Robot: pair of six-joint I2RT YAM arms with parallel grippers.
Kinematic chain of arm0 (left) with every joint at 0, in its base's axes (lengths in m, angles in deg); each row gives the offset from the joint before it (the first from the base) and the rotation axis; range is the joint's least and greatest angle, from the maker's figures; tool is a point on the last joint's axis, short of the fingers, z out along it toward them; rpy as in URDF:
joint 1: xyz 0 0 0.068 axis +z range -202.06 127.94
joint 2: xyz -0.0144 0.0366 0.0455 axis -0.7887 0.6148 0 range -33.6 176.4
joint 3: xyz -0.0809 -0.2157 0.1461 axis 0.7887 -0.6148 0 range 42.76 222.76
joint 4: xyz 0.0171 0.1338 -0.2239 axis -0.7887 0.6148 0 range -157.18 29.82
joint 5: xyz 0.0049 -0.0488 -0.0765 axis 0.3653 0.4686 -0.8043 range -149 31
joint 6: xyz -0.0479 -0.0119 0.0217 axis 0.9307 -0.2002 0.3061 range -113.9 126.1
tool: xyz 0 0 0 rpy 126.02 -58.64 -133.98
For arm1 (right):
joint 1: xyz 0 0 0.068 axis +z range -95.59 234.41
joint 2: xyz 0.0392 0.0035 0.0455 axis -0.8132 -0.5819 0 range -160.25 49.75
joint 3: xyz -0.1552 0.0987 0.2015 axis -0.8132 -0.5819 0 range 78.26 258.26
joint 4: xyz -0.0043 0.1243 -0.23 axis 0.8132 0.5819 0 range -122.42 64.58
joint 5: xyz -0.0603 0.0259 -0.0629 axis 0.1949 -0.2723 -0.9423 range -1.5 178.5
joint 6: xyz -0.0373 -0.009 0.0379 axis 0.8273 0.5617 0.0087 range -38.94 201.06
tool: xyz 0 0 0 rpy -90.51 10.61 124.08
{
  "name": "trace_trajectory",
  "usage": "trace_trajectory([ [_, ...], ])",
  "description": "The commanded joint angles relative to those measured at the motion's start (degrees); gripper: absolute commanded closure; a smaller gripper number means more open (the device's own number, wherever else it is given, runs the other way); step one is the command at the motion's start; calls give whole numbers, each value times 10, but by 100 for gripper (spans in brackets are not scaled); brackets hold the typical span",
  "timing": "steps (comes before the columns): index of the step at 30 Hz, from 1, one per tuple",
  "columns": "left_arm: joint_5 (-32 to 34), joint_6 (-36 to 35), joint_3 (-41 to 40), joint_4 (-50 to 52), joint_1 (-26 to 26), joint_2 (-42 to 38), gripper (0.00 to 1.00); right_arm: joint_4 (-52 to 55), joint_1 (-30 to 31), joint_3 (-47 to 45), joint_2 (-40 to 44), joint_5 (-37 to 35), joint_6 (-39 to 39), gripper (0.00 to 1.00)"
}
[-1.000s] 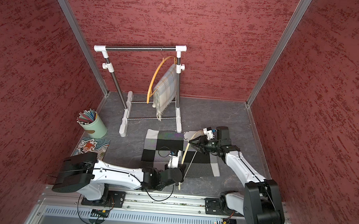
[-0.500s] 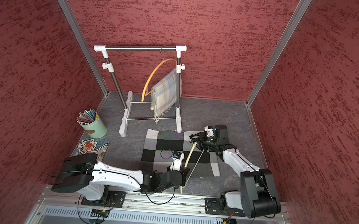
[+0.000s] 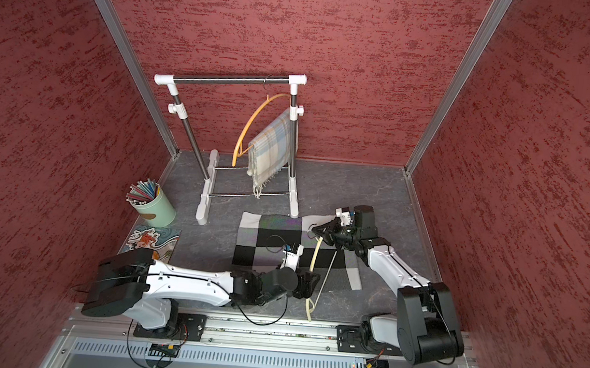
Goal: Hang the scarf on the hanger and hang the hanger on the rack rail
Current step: Pick up the hanger from the clothesline.
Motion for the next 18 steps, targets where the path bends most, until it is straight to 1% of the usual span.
trace_trajectory([
  [1,-76,-25,32,76,32,-62,13,17,4,25,2,28,42,100],
  [3,-120,-35,45,118,71,-92,15,26,4,32,2,40,54,100],
  [5,-183,-51,66,149,122,-106,18,39,5,39,3,50,68,100],
  [7,-246,-75,102,187,162,-96,25,52,6,45,4,59,80,100],
  [10,-322,-116,172,257,198,-51,31,68,8,51,7,65,95,100],
  [13,-352,-134,216,289,212,-16,36,79,10,54,8,67,104,100],
  [16,-383,-134,240,292,221,9,45,82,14,57,7,70,107,100],
  [18,-398,-134,259,299,220,25,48,85,17,59,4,70,110,100],
])
